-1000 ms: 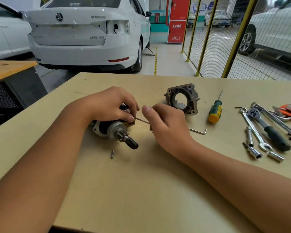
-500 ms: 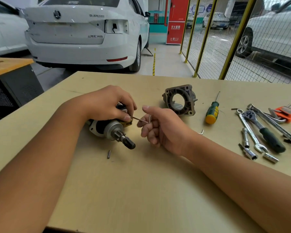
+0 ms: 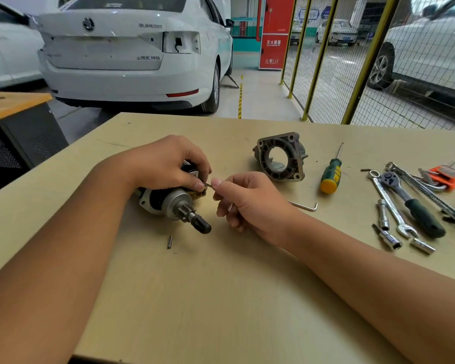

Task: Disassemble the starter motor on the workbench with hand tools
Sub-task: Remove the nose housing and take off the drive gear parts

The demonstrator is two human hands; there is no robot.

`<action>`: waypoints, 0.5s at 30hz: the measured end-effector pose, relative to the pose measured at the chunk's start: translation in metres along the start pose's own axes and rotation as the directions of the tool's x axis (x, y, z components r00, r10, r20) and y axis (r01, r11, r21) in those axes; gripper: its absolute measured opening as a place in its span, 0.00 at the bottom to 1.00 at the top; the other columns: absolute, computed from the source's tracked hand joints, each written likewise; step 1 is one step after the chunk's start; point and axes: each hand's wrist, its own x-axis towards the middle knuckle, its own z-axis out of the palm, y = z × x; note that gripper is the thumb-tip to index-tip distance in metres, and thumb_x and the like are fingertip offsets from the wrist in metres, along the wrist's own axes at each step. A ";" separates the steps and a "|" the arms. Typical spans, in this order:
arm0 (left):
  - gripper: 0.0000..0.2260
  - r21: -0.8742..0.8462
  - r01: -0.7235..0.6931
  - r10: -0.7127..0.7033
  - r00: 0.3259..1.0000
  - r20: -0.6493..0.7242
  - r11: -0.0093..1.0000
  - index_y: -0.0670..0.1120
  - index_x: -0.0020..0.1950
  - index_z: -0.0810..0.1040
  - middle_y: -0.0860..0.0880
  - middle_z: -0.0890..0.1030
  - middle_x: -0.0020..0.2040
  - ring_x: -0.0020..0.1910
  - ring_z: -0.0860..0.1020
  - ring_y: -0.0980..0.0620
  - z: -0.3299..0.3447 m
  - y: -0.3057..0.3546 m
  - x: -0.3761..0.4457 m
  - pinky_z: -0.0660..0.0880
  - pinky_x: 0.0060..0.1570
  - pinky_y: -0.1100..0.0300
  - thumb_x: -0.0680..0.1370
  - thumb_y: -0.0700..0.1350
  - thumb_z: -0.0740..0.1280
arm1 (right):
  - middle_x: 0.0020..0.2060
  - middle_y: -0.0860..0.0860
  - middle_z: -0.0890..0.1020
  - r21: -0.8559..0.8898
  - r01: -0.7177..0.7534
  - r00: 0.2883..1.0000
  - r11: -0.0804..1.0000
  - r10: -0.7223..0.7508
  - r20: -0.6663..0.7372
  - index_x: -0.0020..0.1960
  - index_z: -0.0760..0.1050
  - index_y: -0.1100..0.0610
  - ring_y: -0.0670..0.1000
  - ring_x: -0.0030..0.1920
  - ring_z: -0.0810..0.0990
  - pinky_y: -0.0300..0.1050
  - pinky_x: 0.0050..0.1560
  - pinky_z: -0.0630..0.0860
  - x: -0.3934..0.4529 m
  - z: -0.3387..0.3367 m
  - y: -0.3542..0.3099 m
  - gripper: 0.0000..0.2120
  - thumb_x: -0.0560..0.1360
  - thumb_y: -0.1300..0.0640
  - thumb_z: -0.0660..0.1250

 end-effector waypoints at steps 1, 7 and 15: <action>0.06 -0.005 0.003 -0.003 1.000 0.001 1.000 0.56 0.44 0.86 0.59 0.85 0.53 0.54 0.79 0.65 0.000 -0.001 0.000 0.76 0.56 0.62 0.74 0.44 0.79 | 0.30 0.55 0.82 -0.033 -0.001 1.000 0.999 0.000 -0.017 0.44 0.79 0.61 0.50 0.24 0.72 0.41 0.25 0.69 0.000 0.001 0.000 0.15 0.79 0.48 0.69; 0.09 -0.194 0.043 -0.051 0.998 -0.032 0.980 0.60 0.50 0.86 0.60 0.85 0.53 0.57 0.81 0.60 -0.004 -0.008 -0.007 0.77 0.57 0.60 0.73 0.59 0.73 | 0.30 0.52 0.84 -0.197 0.027 0.994 0.980 -0.047 -0.098 0.43 0.79 0.58 0.47 0.24 0.75 0.43 0.27 0.74 -0.002 0.009 0.004 0.12 0.80 0.50 0.68; 0.08 -0.143 0.234 -0.240 0.971 -0.022 0.962 0.61 0.53 0.85 0.61 0.84 0.55 0.60 0.79 0.60 -0.006 -0.021 -0.003 0.74 0.68 0.53 0.81 0.47 0.70 | 0.33 0.45 0.78 -0.765 0.166 0.919 0.622 -0.380 -0.109 0.43 0.79 0.52 0.49 0.37 0.77 0.49 0.38 0.77 0.002 0.012 0.011 0.10 0.78 0.47 0.68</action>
